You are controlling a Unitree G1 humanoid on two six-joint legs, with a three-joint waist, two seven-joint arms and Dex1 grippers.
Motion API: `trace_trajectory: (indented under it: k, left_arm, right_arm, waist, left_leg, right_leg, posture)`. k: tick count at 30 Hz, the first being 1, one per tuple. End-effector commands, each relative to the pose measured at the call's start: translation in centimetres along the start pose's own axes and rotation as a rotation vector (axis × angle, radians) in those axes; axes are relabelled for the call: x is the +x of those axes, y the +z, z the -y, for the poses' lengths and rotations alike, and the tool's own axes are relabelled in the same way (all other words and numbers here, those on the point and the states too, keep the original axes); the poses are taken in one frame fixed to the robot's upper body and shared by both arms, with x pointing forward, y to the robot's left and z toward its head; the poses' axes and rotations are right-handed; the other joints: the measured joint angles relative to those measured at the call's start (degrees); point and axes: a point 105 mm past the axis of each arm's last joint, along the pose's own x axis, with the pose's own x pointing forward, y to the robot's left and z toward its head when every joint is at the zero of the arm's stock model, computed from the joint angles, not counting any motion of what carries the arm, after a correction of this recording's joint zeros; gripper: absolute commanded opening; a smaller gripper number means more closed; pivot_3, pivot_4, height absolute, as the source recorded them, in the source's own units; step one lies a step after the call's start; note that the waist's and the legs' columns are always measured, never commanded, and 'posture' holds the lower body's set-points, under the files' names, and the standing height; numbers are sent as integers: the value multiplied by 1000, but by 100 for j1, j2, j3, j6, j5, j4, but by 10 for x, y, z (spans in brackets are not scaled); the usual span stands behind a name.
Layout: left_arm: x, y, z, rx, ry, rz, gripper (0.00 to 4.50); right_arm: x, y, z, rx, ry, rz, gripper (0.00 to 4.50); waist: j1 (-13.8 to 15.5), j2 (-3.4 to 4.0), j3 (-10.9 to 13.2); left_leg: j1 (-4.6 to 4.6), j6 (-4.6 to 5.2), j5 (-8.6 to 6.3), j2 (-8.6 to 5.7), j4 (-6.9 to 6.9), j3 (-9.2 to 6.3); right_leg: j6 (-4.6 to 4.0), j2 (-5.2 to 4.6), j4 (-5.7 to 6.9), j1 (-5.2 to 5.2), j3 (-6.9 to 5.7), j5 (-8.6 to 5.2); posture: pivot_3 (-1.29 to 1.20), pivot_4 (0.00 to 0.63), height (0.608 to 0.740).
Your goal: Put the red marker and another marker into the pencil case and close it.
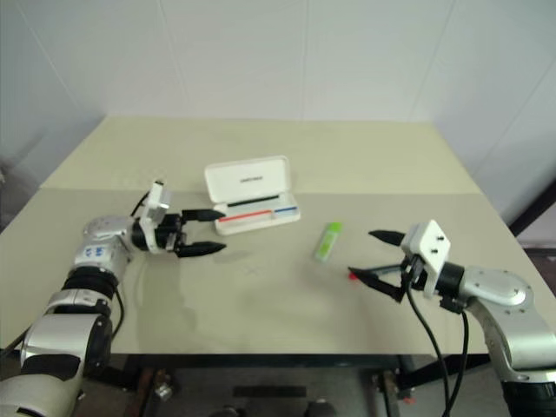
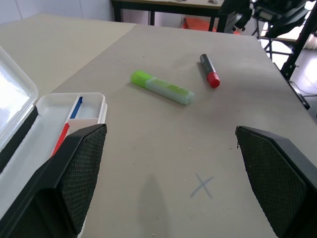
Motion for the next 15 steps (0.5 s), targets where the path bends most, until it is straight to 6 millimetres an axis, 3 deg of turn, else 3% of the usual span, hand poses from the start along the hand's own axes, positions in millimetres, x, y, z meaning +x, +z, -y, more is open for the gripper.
trace_trajectory:
  k: [1,15]
  left_arm:
    - [5,13,-9,55,33,6,4462]
    - [20,7,-25,67,121,-126,4462]
  right_arm:
    - [-2,18,-3,-35,-30,62,4500]
    - [10,32,-5,-42,-51,116,4500]
  waist:
    - [8,0,0]
    - [38,-2,1]
  left_leg:
    - [-1,0,0,0,1,0]
    - [0,0,0,-2,2,0]
  right_leg:
    - [0,0,0,0,0,0]
    - [3,0,1,0,0,2]
  posture:
    - [0,150,740]
    - [0,150,740]
